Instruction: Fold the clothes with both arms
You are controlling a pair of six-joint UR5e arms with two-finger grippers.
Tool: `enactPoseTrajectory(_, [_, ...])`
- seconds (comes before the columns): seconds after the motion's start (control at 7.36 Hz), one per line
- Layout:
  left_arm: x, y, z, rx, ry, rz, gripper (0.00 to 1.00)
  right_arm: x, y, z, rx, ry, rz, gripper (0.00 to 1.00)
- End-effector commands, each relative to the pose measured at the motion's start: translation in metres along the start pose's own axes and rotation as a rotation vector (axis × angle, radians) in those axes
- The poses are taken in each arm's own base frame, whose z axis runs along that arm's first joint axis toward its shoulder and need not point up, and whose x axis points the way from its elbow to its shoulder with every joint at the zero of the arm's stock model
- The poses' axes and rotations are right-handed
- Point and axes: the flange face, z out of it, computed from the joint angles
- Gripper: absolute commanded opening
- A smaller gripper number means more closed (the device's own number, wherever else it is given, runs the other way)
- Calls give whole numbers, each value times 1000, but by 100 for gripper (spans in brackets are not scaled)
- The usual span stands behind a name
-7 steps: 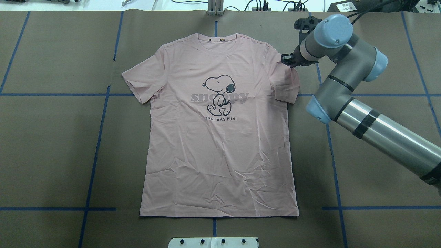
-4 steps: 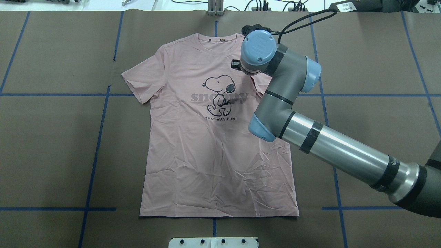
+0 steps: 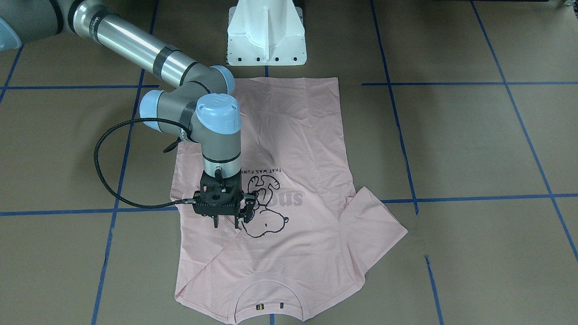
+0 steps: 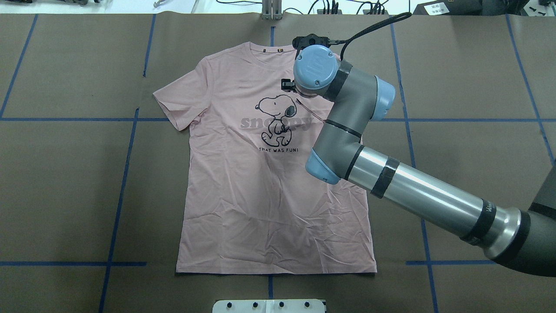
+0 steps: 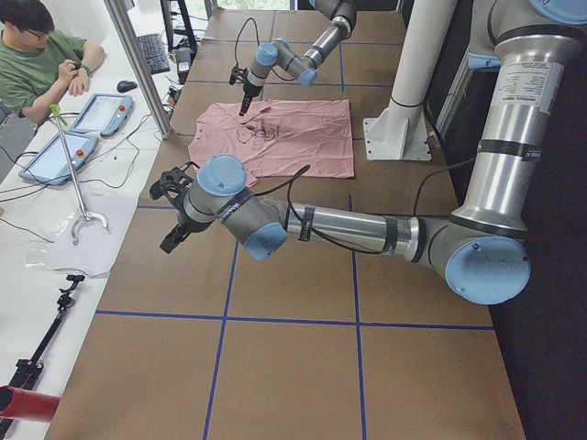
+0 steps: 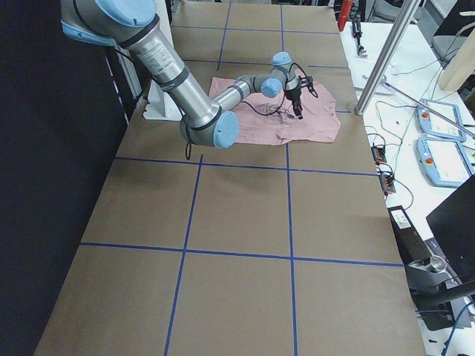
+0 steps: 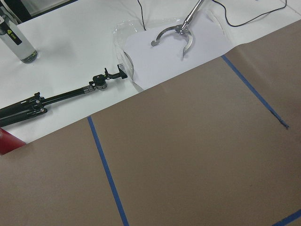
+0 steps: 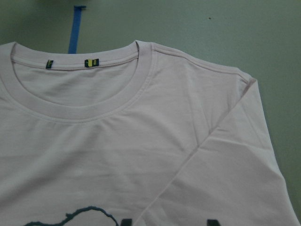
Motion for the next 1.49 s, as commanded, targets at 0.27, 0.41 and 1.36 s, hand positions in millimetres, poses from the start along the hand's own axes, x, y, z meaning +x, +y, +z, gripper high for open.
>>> enactPoseTrajectory(0.27, [131,-49,96,-42,116,-166,100,176,-125,-63,-152,-167,-149,100])
enactPoseTrajectory(0.41, [180,-55,130,-57,106,-269,98,239,-132,-72,-163,-185,-207,100])
enactPoseTrajectory(1.36, [331,-44,283,-99,-39,-495,73,376,-130,-70,-193,-171,-261,100])
